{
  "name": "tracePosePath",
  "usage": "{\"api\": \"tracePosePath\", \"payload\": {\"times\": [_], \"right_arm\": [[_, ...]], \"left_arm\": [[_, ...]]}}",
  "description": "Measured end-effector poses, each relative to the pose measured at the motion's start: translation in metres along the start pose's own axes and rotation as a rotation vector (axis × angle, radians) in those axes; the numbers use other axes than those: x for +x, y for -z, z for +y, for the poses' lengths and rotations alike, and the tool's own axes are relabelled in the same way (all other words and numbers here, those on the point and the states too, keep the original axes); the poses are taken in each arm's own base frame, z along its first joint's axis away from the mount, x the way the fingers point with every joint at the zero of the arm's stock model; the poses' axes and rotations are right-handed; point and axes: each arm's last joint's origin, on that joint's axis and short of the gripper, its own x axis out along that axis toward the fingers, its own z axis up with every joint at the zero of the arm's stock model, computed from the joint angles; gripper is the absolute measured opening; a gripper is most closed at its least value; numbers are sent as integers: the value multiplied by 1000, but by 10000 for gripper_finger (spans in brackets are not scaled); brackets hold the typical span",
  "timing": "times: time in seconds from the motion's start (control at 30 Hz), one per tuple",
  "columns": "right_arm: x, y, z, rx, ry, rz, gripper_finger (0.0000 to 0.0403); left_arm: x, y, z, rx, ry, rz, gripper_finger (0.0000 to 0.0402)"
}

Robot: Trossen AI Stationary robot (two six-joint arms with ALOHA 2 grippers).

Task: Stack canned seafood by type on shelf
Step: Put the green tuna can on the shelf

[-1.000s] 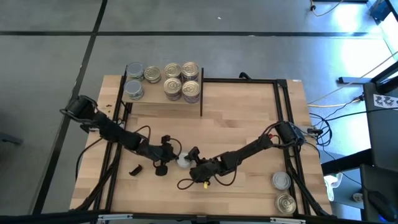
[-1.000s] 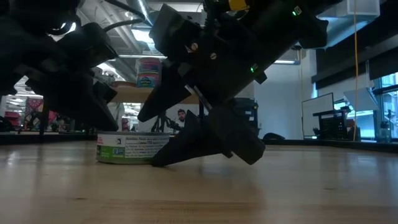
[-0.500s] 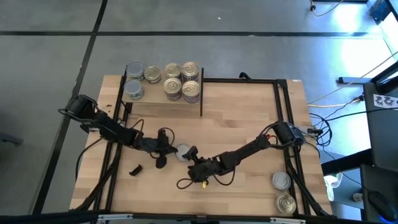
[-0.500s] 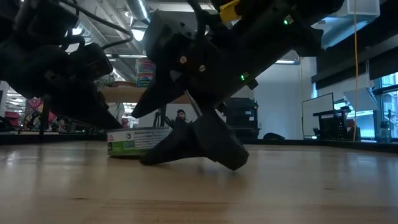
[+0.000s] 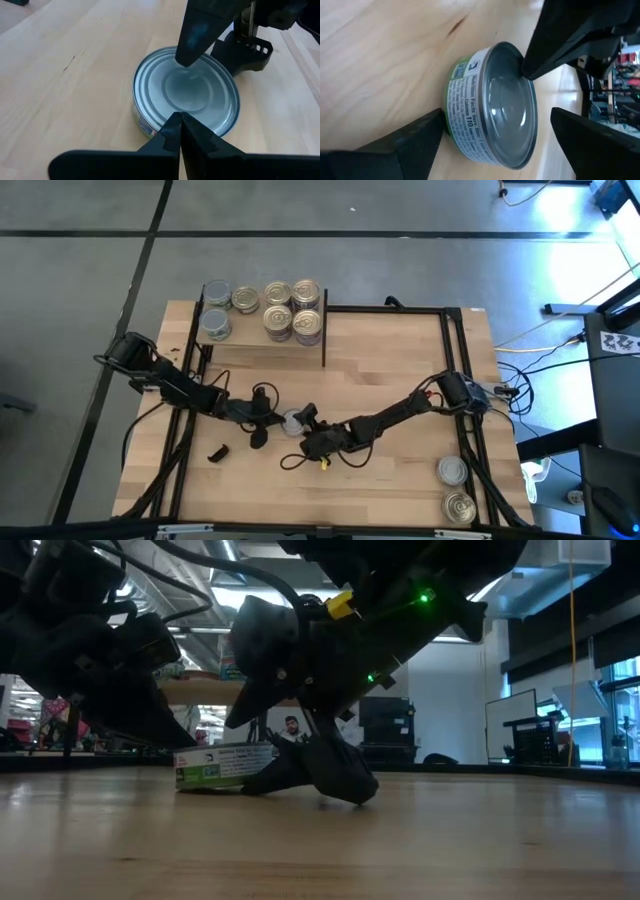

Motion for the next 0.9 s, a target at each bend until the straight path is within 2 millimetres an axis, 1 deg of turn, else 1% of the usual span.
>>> {"api": "tracePosePath", "payload": {"times": [0.13, 0.27, 0.37, 0.43, 0.5, 0.6, 0.7, 0.83, 0.87, 0.9], "right_arm": [[4, 2, 1, -55, -12, -8, 366], [14, 6, 7, -127, -12, 7, 366], [17, 8, 7, -140, -9, 10, 364], [17, 9, 6, -138, -11, 11, 354], [19, 10, 5, -136, -8, 17, 334], [20, 12, 4, -135, -16, 24, 290], [20, 13, 4, -96, -18, 24, 233], [20, 14, 4, -60, 5, 46, 148], [19, 13, 4, -54, 9, 49, 136], [19, 13, 5, -49, 6, 49, 136]], "left_arm": [[0, 0, 0, 0, 1, 1, 3], [0, 0, 0, 0, 2, 0, 3], [0, 0, 0, 0, 2, 0, 3], [0, 0, 0, 0, 1, -1, 3], [0, 0, 0, 0, 1, -1, 3], [0, 0, 0, 0, -1, -2, 3], [0, 0, 0, 1, 2, 0, 3], [0, -1, 0, -8, -9, -17, 3], [0, -1, 0, -13, -11, -21, 3], [0, -2, 0, -17, -9, -25, 3]]}}
